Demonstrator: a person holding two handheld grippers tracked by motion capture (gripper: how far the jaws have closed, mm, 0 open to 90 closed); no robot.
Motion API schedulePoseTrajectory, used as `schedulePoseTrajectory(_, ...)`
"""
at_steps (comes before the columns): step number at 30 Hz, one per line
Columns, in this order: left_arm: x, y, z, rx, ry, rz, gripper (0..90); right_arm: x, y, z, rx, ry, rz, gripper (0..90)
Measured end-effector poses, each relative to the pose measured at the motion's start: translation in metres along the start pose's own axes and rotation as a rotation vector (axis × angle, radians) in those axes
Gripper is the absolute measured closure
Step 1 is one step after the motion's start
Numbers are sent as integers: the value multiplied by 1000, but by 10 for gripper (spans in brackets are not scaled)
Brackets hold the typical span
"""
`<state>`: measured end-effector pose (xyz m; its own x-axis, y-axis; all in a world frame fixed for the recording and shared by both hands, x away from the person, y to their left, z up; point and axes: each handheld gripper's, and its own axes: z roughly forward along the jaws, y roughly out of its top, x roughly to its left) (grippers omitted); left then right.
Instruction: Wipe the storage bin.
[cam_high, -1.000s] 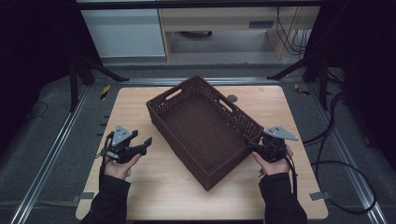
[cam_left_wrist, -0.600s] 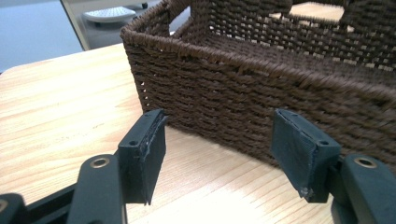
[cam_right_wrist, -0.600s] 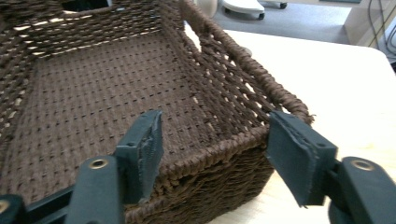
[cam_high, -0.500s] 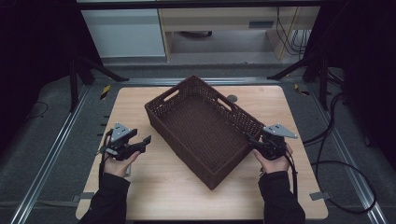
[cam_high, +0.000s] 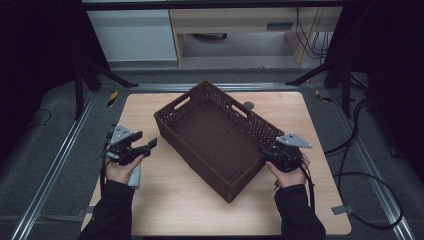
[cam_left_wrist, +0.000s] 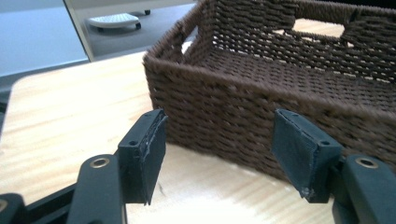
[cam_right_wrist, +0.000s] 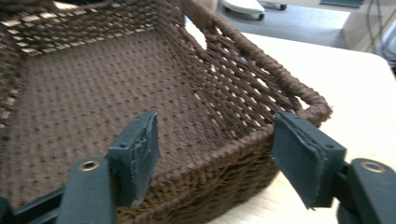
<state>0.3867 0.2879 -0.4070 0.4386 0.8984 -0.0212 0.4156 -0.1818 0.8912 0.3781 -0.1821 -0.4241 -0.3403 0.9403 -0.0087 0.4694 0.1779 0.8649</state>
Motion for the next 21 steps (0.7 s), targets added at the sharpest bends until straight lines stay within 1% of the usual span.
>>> schedulePoseTrajectory(1,2,1,1,-2,-4,-6,346,-1,0,1,-9,1,5,338)
schedulePoseTrajectory(2,4,3,3,-2,-4,-8,346,-4,-1,2,-6,3,17,327)
schedulePoseTrajectory(4,7,6,6,2,1,-5,346,-7,-2,5,-15,7,27,327)
schedulePoseTrajectory(6,9,8,9,0,3,-4,346,-7,-1,6,-14,-3,18,329)
schedulePoseTrajectory(9,12,11,15,6,7,-3,347,-6,2,8,-6,-22,-18,329)
schedulePoseTrajectory(11,14,12,19,10,11,1,348,-5,3,6,-13,-16,-18,332)
schedulePoseTrajectory(12,15,13,22,11,11,0,348,-5,3,4,-20,-5,-16,325)
schedulePoseTrajectory(14,17,15,26,3,8,-7,348,-3,3,1,-30,13,-4,320)
schedulePoseTrajectory(15,18,16,29,-1,5,-10,349,-2,3,2,-25,18,-4,320)
schedulePoseTrajectory(18,20,19,37,-7,3,-12,349,3,1,5,-10,-24,-50,334)
schedulePoseTrajectory(19,21,19,41,-6,3,-13,348,2,1,6,-9,-27,-50,338)
schedulePoseTrajectory(20,22,20,44,-5,3,-13,349,0,2,7,-7,-24,-36,343)
schedulePoseTrajectory(21,23,20,46,-1,2,-18,349,-1,2,8,-7,-22,-33,345)
